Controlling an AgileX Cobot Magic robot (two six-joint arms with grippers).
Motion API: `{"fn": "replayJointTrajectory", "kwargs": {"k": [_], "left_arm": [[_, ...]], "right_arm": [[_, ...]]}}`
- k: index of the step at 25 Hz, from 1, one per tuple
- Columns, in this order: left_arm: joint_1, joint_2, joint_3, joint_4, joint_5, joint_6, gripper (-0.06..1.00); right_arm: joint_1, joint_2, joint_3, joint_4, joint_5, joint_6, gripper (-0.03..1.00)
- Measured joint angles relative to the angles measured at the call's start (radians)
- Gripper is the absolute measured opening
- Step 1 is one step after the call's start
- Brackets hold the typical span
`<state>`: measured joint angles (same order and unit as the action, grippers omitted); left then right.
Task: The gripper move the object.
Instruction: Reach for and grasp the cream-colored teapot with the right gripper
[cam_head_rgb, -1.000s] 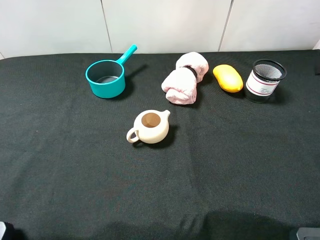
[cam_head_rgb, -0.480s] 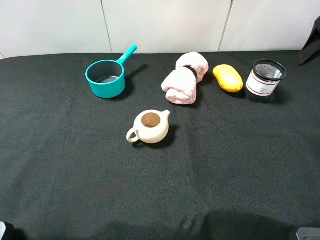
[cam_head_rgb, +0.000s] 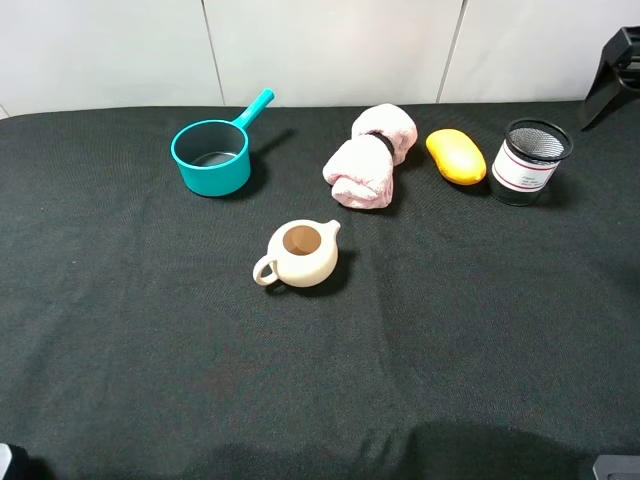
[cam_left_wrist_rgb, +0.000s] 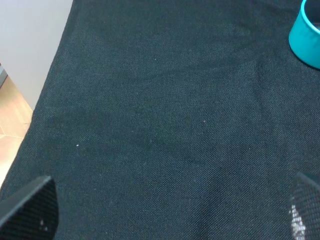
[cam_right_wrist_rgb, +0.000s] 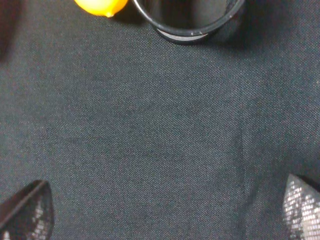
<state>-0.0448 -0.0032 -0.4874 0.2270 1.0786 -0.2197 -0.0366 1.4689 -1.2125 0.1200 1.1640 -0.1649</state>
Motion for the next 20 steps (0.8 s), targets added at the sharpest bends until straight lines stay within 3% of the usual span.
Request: {"fn": "replayJointTrajectory", "kwargs": {"k": [10, 20], "left_arm": [[0.0, 0.0, 0.0, 0.0, 0.0, 0.0, 0.9], [0.0, 0.0, 0.0, 0.0, 0.0, 0.0, 0.9]], "right_arm": [[0.156, 0.013, 0.0, -0.029, -0.008, 0.04, 0.69], [0.409, 0.065, 0.0, -0.033, -0.057, 0.134, 0.69]]}}
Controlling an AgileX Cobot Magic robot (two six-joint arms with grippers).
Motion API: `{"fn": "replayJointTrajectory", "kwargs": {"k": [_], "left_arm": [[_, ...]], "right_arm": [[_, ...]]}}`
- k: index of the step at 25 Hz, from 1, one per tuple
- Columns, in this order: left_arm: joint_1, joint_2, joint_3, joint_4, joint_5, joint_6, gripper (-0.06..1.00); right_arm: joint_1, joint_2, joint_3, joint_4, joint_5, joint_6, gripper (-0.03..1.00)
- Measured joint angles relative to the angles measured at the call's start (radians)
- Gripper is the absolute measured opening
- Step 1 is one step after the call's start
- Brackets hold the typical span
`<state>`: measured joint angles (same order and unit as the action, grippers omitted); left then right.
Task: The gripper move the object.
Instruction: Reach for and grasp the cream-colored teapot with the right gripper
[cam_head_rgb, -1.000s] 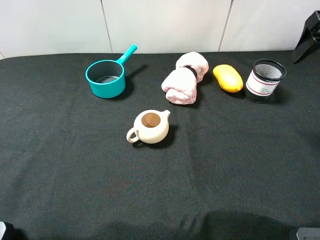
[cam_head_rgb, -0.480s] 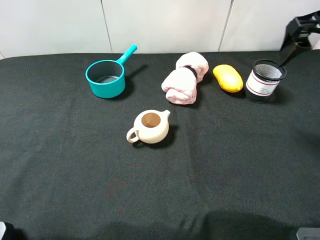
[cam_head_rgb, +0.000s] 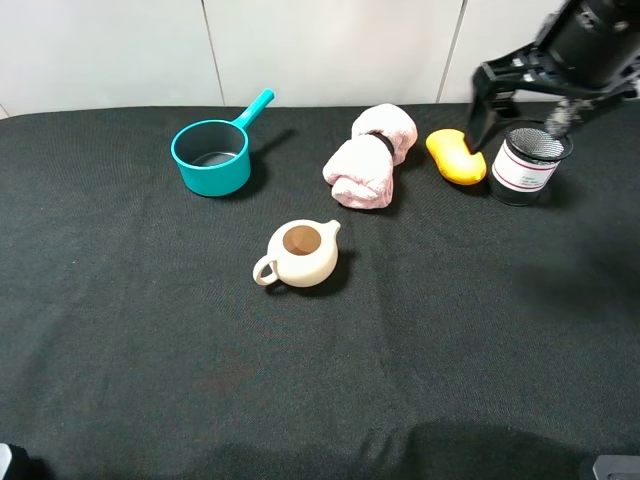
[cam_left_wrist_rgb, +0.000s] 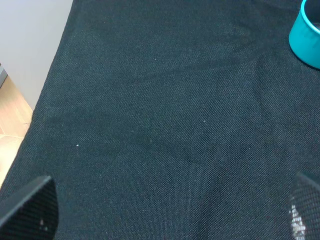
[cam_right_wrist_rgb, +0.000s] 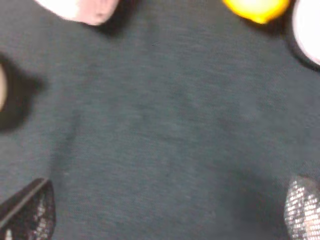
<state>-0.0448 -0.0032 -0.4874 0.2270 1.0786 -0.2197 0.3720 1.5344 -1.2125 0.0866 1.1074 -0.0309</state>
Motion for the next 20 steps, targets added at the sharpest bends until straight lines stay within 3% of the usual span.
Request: {"fn": "replayJointTrajectory", "kwargs": {"k": [7, 20], "left_arm": [[0.0, 0.0, 0.0, 0.0, 0.0, 0.0, 0.9], [0.0, 0.0, 0.0, 0.0, 0.0, 0.0, 0.9]], "right_arm": [[0.164, 0.044, 0.0, -0.019, -0.037, 0.069, 0.69], [0.383, 0.113, 0.0, -0.021, -0.127, 0.129, 0.69]]}}
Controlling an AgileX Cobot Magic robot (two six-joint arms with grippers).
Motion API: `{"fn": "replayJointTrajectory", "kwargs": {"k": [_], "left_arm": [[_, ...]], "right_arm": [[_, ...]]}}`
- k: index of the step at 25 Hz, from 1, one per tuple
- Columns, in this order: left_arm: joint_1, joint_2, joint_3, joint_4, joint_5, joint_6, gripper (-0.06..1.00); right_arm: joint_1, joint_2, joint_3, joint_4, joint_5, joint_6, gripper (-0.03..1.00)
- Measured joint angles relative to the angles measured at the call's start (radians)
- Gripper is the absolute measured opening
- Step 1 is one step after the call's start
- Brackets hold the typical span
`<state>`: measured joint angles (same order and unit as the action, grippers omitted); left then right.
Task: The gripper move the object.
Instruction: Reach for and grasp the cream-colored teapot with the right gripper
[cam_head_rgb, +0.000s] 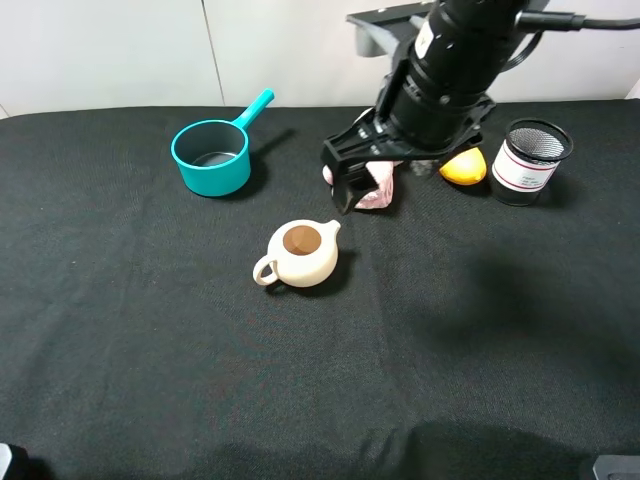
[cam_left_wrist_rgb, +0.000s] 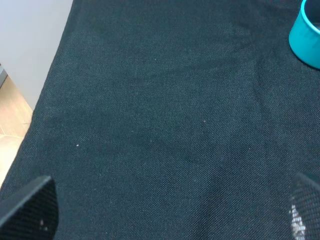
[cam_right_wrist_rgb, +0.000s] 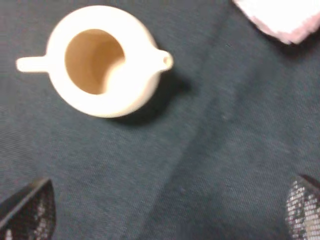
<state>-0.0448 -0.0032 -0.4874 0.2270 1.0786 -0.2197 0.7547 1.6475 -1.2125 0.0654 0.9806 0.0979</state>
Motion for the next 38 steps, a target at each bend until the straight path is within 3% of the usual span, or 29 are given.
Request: {"fn": "replayJointTrajectory", "kwargs": {"k": [14, 20, 38], "left_arm": [[0.0, 0.0, 0.0, 0.0, 0.0, 0.0, 0.9], [0.0, 0.0, 0.0, 0.0, 0.0, 0.0, 0.9], [0.0, 0.0, 0.0, 0.0, 0.0, 0.0, 0.9]], "right_arm": [[0.113, 0.072, 0.0, 0.025, -0.089, 0.043, 0.69], [0.125, 0.101, -0.001, 0.044, -0.122, 0.128, 0.69], [0.125, 0.164, -0.001, 0.069, -0.167, 0.138, 0.69]]}}
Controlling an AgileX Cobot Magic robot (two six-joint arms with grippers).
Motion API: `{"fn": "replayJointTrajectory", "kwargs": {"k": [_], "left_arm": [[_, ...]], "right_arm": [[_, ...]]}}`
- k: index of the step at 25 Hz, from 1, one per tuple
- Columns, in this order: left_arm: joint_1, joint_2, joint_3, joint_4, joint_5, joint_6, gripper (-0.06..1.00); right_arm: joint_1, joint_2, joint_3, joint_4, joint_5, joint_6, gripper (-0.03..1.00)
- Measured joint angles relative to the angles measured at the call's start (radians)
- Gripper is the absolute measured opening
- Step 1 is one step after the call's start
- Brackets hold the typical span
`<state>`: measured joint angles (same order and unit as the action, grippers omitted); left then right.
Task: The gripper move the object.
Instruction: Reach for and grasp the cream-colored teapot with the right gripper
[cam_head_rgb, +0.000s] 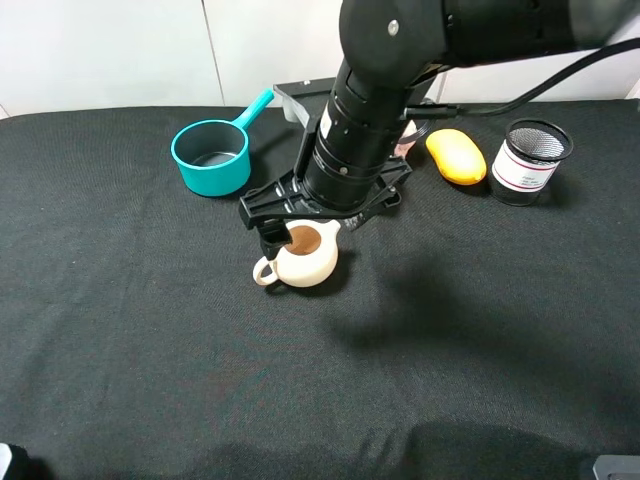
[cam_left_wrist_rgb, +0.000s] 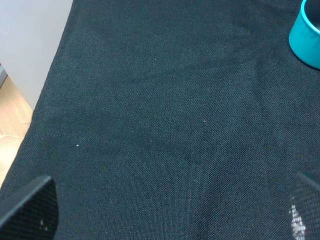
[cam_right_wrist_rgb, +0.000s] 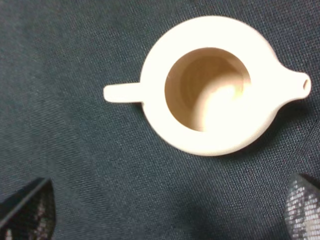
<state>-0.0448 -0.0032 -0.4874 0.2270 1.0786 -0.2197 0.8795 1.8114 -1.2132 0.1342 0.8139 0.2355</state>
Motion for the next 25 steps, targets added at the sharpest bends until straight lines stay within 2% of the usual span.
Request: {"fn": "replayJointTrajectory", "kwargs": {"k": [11, 17, 25], "left_arm": [[0.0, 0.0, 0.0, 0.0, 0.0, 0.0, 0.9], [0.0, 0.0, 0.0, 0.0, 0.0, 0.0, 0.9], [0.0, 0.0, 0.0, 0.0, 0.0, 0.0, 0.9]], "right_arm": [[-0.002, 0.085, -0.031, -0.028, -0.042, 0.001, 0.69], [-0.054, 0.093, -0.043, -0.03, -0.034, 0.0, 0.69], [-0.075, 0.109, -0.05, -0.032, -0.047, -0.013, 0.69]]}}
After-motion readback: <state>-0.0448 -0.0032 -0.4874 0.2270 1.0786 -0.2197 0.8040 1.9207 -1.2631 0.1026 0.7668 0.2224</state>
